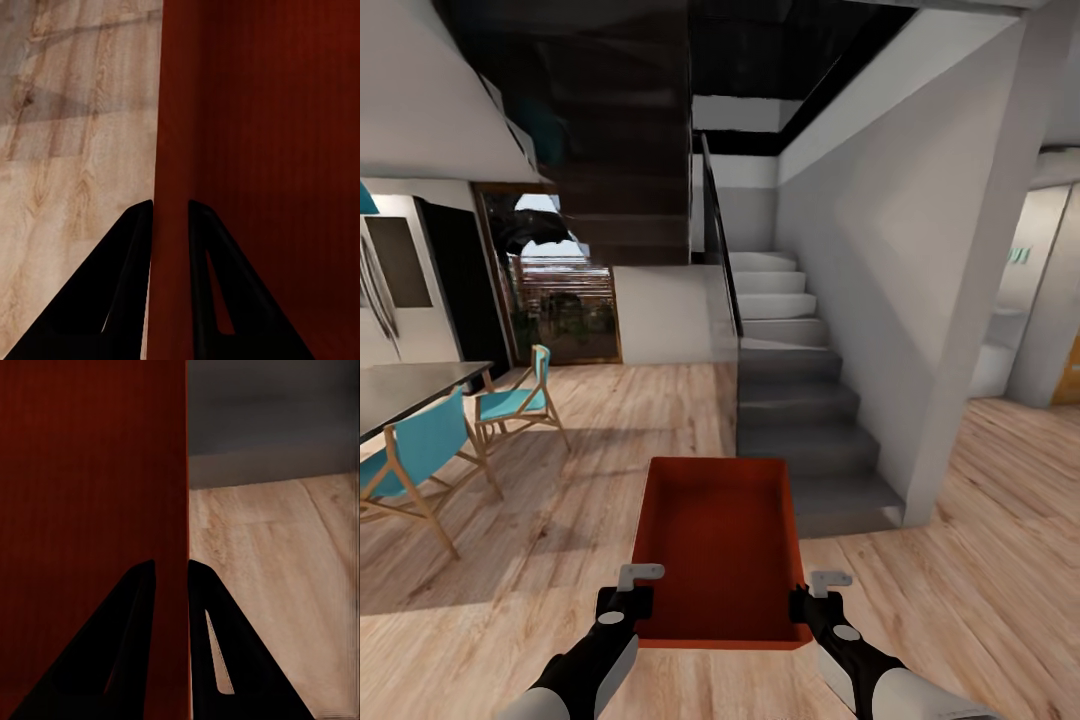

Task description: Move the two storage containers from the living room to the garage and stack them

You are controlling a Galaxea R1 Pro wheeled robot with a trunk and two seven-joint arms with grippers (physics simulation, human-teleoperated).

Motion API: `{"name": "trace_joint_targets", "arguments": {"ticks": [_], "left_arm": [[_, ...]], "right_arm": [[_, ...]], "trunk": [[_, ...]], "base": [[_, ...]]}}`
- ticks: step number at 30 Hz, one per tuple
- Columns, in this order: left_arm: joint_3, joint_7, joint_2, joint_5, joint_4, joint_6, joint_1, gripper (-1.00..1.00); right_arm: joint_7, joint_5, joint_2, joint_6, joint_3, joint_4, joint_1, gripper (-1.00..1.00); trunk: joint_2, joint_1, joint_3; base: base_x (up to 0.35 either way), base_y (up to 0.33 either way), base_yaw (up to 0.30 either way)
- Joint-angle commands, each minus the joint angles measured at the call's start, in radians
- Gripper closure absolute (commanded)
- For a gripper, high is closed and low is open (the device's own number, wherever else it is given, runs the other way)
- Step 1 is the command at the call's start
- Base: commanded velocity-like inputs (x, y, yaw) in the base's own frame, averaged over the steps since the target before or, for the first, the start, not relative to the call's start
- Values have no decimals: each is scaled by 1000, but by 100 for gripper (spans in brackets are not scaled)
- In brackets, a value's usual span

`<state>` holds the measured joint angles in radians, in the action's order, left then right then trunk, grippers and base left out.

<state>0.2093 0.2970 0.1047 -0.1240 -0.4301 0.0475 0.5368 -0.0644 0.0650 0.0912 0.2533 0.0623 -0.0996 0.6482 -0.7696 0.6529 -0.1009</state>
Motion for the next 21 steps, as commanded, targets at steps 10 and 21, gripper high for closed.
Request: {"name": "trace_joint_targets", "arguments": {"ticks": [10,21], "left_arm": [[-2,13,-2,-69,-6,6,2,100],[-2,13,-2,-69,-6,6,2,100]], "right_arm": [[0,12,-1,4,-10,1,1,100],[0,12,-1,4,-10,1,1,100]], "trunk": [[-1,0,-2],[-1,0,-2]], "base": [[0,0,-281],[0,0,-281]]}}
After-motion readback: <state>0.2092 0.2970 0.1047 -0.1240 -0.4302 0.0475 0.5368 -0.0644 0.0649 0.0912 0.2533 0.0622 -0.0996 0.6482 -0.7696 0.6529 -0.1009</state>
